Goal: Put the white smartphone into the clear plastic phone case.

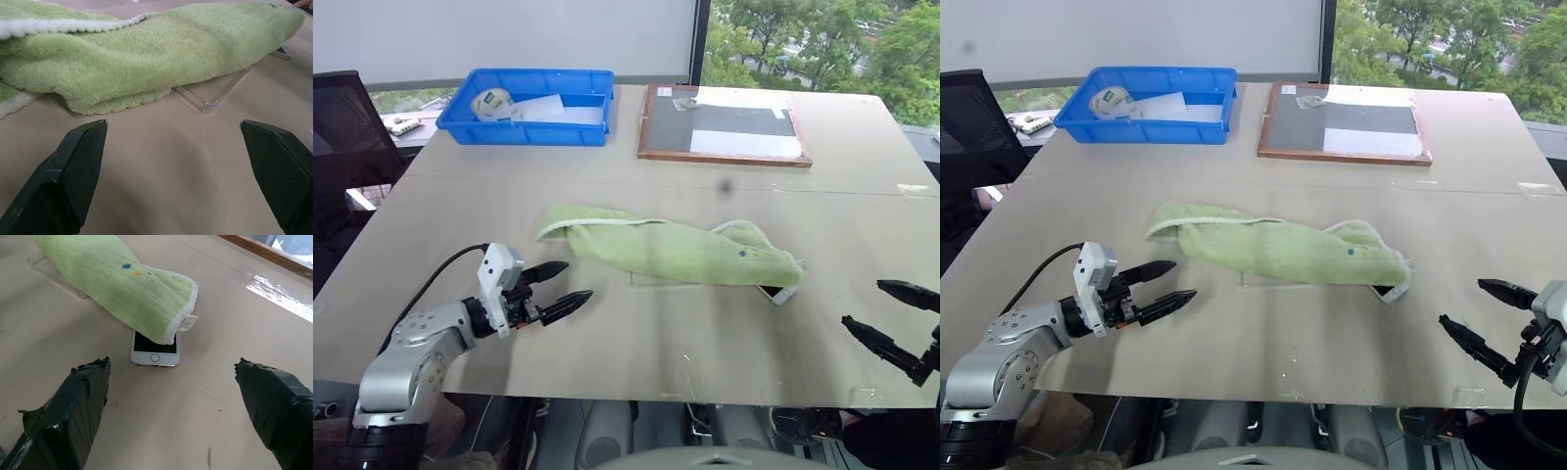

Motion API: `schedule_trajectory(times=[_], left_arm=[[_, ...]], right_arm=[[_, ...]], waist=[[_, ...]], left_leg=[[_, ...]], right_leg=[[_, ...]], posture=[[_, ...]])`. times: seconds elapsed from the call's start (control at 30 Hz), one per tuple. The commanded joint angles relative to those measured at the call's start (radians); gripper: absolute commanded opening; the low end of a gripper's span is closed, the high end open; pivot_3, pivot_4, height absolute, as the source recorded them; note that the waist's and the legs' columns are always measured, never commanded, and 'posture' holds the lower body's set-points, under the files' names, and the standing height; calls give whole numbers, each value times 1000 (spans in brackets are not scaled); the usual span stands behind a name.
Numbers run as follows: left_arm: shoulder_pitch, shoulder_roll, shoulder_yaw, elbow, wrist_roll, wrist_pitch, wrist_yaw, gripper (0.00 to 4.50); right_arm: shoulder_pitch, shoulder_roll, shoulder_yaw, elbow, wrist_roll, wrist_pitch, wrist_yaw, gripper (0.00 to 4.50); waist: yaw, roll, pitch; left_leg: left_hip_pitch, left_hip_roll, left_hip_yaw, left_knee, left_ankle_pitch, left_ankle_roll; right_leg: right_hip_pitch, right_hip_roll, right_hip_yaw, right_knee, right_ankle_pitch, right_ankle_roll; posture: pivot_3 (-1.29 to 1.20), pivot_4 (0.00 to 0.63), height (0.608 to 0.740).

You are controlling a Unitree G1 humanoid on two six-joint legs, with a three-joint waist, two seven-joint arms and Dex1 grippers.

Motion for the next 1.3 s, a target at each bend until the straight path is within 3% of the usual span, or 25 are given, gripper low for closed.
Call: schedule_trajectory(times=[0.03, 0.37, 0.5, 0.6, 0.7, 0.9, 0.97, 1.13, 1.3], left_arm=[[-74, 23, -1, -20, 0, -24, -18, 4500], [-407, 61, -260, -80, 59, 122, -46, 4500], [-550, 10, -462, 36, 226, 111, -29, 4500], [-586, -18, -536, 136, 314, 58, -29, 4500], [-605, -34, -563, 198, 353, -4, -59, 3728], [-599, -51, -522, 245, 354, -59, -77, 775], [-595, -58, -469, 252, 326, -62, -62, 71], [-583, -43, -282, 300, 268, -51, 4, 71], [-671, 41, -98, 561, 306, -104, 152, 71]], right_arm=[[-25, -11, -20, -41, 36, 3, -28, 4461], [-107, -76, 17, -181, 191, 66, -75, 4461], [-96, -80, 30, -193, 173, 51, -72, 4461], [-68, -67, 30, -204, 152, 34, -67, 4461], [-27, -48, 21, -219, 141, 14, -57, 4500], [26, -15, 25, -235, 121, -25, -56, 4500], [30, -9, 34, -236, 120, -34, -59, 4500], [-2, 1, 81, -230, 118, -52, -78, 4500], [-89, -8, 172, -208, 111, -62, -99, 4500]], waist=[[1, 0, 0], [7, 1, 1], [16, 1, 1], [20, 1, 1], [21, 0, 1], [22, 1, 1], [22, 1, 1], [19, 1, 1], [12, 0, 2]], left_leg=[[0, 0, 0, 0, 0, 0], [-1, -6, 1, 0, 1, 6], [-1, -8, 3, 1, -1, 8], [0, -7, 3, 1, -1, 9], [0, -7, 3, 1, -2, 9], [0, -6, 2, 3, -2, 9], [0, -6, 2, 3, -2, 9], [0, -6, 2, 3, -2, 9], [0, -6, 2, 3, -2, 9]], right_leg=[[0, 0, 0, 0, 0, 0], [2, -1, 1, 0, -2, 4], [3, 4, 2, 0, -4, 8], [3, 5, 4, 0, -4, 8], [3, 5, 3, 0, -4, 8], [3, 4, 3, 0, -4, 7], [3, 4, 3, 0, -4, 7], [3, 4, 3, 1, -4, 7], [3, 5, 3, 1, -4, 8]], posture=[[0, 150, 740], [0, 150, 740], [0, 150, 740], [0, 150, 740], [0, 150, 740], [0, 150, 740], [0, 150, 740], [0, 150, 740], [0, 150, 740]])
